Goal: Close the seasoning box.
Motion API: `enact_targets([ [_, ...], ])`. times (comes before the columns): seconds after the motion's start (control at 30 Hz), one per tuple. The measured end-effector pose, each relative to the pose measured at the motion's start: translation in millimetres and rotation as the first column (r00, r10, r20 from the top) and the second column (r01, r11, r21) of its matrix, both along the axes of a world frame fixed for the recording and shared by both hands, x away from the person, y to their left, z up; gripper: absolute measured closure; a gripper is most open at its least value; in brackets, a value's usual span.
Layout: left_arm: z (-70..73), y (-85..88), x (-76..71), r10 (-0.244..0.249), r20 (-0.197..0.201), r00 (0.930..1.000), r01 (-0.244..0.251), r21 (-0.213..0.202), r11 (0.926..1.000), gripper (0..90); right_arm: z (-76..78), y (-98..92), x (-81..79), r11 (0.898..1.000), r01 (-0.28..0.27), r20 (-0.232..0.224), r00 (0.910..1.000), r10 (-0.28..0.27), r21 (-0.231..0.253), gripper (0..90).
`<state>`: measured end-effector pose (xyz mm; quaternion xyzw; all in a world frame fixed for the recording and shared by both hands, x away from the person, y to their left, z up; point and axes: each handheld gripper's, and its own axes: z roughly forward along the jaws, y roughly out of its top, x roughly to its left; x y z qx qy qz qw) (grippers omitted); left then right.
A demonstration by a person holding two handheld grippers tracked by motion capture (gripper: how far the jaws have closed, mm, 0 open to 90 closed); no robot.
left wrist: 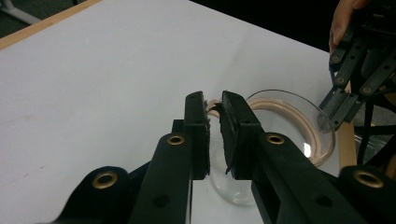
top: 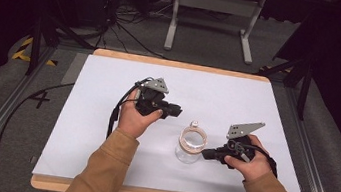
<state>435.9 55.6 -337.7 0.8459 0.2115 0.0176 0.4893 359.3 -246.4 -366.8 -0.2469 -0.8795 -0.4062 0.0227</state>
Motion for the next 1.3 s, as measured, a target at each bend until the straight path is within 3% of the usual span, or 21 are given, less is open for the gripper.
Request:
enact_targets([
  [0.2,0.5,1.2,-1.0,0.003,0.0,1.0,-0.003,0.0,1.0,80.7,2.4,-1.9,-0.2,1.0,0.003,0.004,1.0,-0.003,0.009,90.0],
  [0.43,1.4,10.9,-6.9,0.029,0.005,0.9996,-0.029,-0.008,0.9996,79.5,16.5,-6.1,0.3,0.999,0.002,0.065,0.9978,-0.005,0.033,89.2],
  [0.67,0.6,30.5,-16.7,0.075,-0.001,0.9972,-0.075,0.013,0.9971,77.0,35.1,-15.1,7.5,0.995,0.017,0.122,0.9921,-0.029,0.095,79.4],
  [0.97,-4.1,61.8,-30.0,0.161,-0.013,0.9868,-0.161,0.013,0.9869,74.5,54.0,-31.9,25.7,0.99,0.052,0.163,0.9839,-0.074,0.133,68.6],
  [1.07,-6.3,72.5,-32.6,0.189,-0.018,0.9817,-0.189,0.019,0.9818,74.1,55.3,-37.2,32.9,0.99,0.074,0.166,0.9816,-0.094,0.122,65.4],
  [1.3,-14.5,89.3,-31.9,0.241,-0.022,0.9703,-0.24,0.051,0.9695,70.8,49.3,-56.3,52.0,0.983,0.163,0.191,0.9655,-0.176,0.083,57.7],
])
